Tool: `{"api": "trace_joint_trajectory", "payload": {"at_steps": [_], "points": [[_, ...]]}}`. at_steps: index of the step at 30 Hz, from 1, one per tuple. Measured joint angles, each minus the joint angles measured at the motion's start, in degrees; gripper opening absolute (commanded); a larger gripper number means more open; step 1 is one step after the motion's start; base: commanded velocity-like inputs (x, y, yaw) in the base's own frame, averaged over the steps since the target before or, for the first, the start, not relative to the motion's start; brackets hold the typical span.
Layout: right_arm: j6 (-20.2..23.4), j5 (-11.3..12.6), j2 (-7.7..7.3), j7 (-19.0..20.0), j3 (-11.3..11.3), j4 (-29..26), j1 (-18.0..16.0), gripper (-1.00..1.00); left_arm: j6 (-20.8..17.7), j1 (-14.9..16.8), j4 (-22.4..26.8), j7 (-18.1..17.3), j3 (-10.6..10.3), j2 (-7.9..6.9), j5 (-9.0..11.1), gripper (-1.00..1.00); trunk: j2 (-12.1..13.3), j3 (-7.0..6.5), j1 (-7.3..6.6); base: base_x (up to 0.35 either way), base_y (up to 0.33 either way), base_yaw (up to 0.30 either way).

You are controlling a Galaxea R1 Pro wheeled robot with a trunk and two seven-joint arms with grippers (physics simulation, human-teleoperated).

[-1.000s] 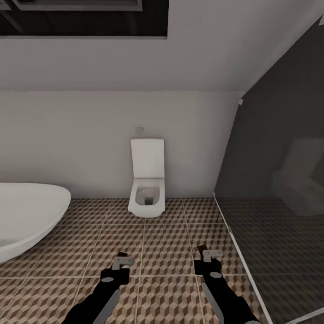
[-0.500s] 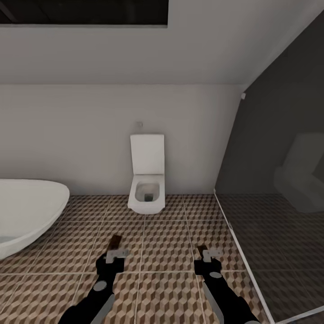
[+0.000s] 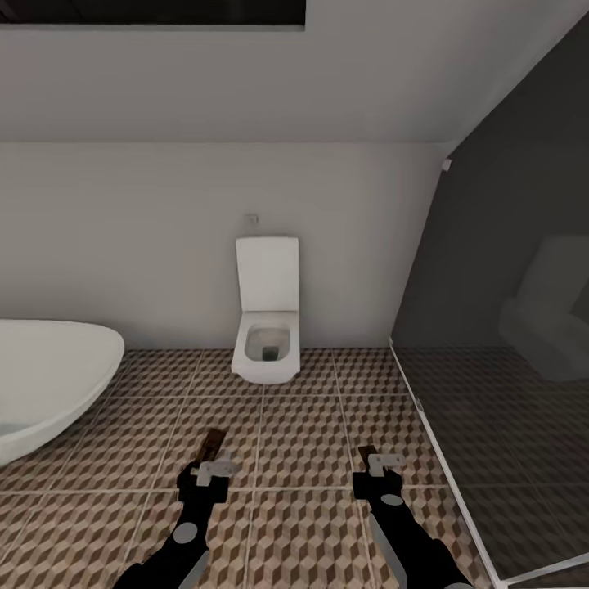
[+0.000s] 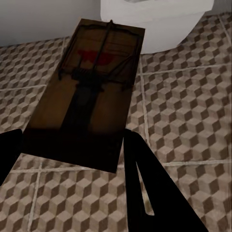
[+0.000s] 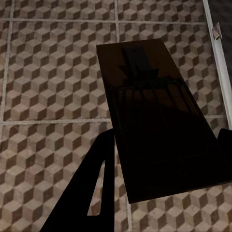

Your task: Take the four mousetraps from the cabinet in the bathroom and place them on the bathroom floor. Make sure all four end up on the same floor surface, and ensure that at least two of them are either under or directly next to the same bathroom sink.

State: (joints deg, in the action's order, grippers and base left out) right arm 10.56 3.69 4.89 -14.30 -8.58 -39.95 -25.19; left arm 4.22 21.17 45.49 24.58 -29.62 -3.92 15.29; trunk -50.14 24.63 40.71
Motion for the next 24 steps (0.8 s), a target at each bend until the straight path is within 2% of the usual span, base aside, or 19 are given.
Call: {"api": "trace_joint_trajectory", "payload": {"at_steps": [3,7,8,10,11,13,14,15,18,19,20,23,24], "points": [[-0.03,-0.02,0.04,0.0,0.1,-0.36,0.0,-1.0,1.34,0.01,-0.26,0.08,-2.43,0.07,-0.07,-1.0,0.0,0.03,0.0,0.0,0.0,0.0],[0.0,-0.88,0.14,-0.18,0.16,-3.28,0.0,-1.0,0.92,0.01,-0.23,0.29,-2.84,0.4,-0.03,-1.0,0.0,0.03,0.0,0.0,0.0,0.0],[0.23,-2.16,0.17,-0.28,0.14,-5.47,-0.01,-1.0,-0.44,0.01,-0.15,0.31,-2.49,0.89,0.0,-1.0,0.0,0.03,0.0,0.0,0.0,0.0],[1.63,-6.23,0.43,-0.43,0.1,-10.01,-0.41,-1.0,-6.46,0.28,1.12,0.3,0.01,2.25,0.21,-1.0,0.0,0.03,0.0,0.0,0.0,0.0],[3.24,-8.46,0.73,-0.46,0.09,-11.58,-1.22,-1.0,-11.16,1.05,2.9,0.27,1.87,2.8,0.1,-1.0,0.0,0.02,0.0,0.0,0.0,0.0],[7.36,-11.78,1.75,-0.39,0.07,-13.22,-4.18,-1.0,-21.92,4.87,6.75,0.22,5.4,3.45,-0.13,-1.0,0.0,0.01,0.0,0.0,0.0,0.0],[8.32,-12.22,2.0,-0.37,0.08,-13.39,-5.08,-1.0,-24.52,6.23,7.43,0.2,6.21,3.56,-0.09,-1.0,0.0,0.02,0.0,0.0,0.0,0.0],[9.84,-12.97,2.35,-0.33,0.08,-13.58,-6.65,-1.0,-28.94,8.73,8.25,0.15,7.55,3.73,-0.17,-1.0,0.0,0.02,0.0,0.0,0.0,0.0],[12.4,-14.06,3.24,-0.25,0.14,-12.58,-12.18,-1.0,-37.24,18.48,7.05,0.09,9.72,4.07,-0.28,-1.0,0.01,0.02,0.0,0.0,0.0,0.0],[12.66,-14.02,3.43,-0.24,0.15,-12.0,-13.12,-1.0,-37.78,19.84,6.58,0.09,9.87,4.17,-0.24,-1.0,0.0,0.02,0.0,0.0,0.0,0.0],[13.33,-14.14,3.99,-0.24,0.15,-9.43,-15.51,-1.0,-38.66,22.26,5.36,0.09,10.06,4.66,-0.38,-1.0,0.01,0.01,0.0,0.0,0.0,0.0],[12.59,-14.14,4.53,-0.18,0.13,-2.98,-18.19,-1.0,-38.03,24.44,1.07,0.1,10.07,5.16,-0.5,-1.0,0.01,0.04,0.0,0.0,0.0,0.0],[3.04,-13.95,4.72,-0.04,0.14,4.76,-18.86,-1.0,-24.64,24.99,-7.45,-0.09,9.49,6.29,-0.83,-1.0,0.0,0.04,0.0,0.0,0.0,0.0]]}}
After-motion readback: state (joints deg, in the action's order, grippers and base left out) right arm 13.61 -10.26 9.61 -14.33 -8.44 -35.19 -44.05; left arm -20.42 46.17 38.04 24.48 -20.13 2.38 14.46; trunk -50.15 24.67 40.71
